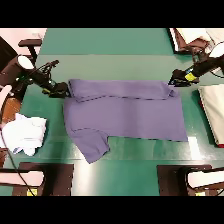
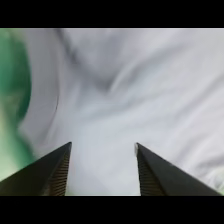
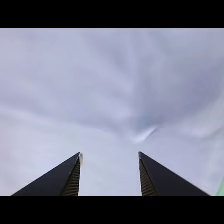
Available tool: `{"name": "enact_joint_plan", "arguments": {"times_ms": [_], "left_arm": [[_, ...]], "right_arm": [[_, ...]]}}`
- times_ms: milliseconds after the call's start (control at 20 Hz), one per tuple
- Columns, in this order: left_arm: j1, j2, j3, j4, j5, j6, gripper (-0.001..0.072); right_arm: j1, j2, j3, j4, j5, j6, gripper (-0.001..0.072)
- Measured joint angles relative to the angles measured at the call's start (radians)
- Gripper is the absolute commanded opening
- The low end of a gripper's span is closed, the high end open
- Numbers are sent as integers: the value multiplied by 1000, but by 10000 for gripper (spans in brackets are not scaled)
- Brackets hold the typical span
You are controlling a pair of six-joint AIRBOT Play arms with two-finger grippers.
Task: Fold the shirts.
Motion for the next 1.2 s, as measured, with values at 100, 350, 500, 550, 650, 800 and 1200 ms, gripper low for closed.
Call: {"name": "enact_joint_plan", "arguments": {"times_ms": [100, 350, 500, 550, 650, 800, 1200], "left_arm": [[0, 118, -127, 42, -2, -23, 478], [0, 410, -501, 61, 11, -77, 478], [0, 518, -672, 3, 27, -97, 479], [0, 538, -718, -20, 37, -100, 478], [0, 562, -790, -64, 69, -103, 478], [-3, 578, -861, -143, 138, -93, 478], [-151, 586, -909, -235, 303, -78, 22]], "right_arm": [[-13, 91, -77, 12, 8, -4, 416], [-21, 305, -287, 35, -8, -10, 415], [-22, 391, -376, 40, -37, -10, 412], [-22, 410, -395, 40, -42, -10, 412], [-22, 436, -420, 41, -52, -10, 412], [-22, 454, -438, 50, -62, -10, 412], [-43, 464, -451, 85, -53, -11, 412]]}}
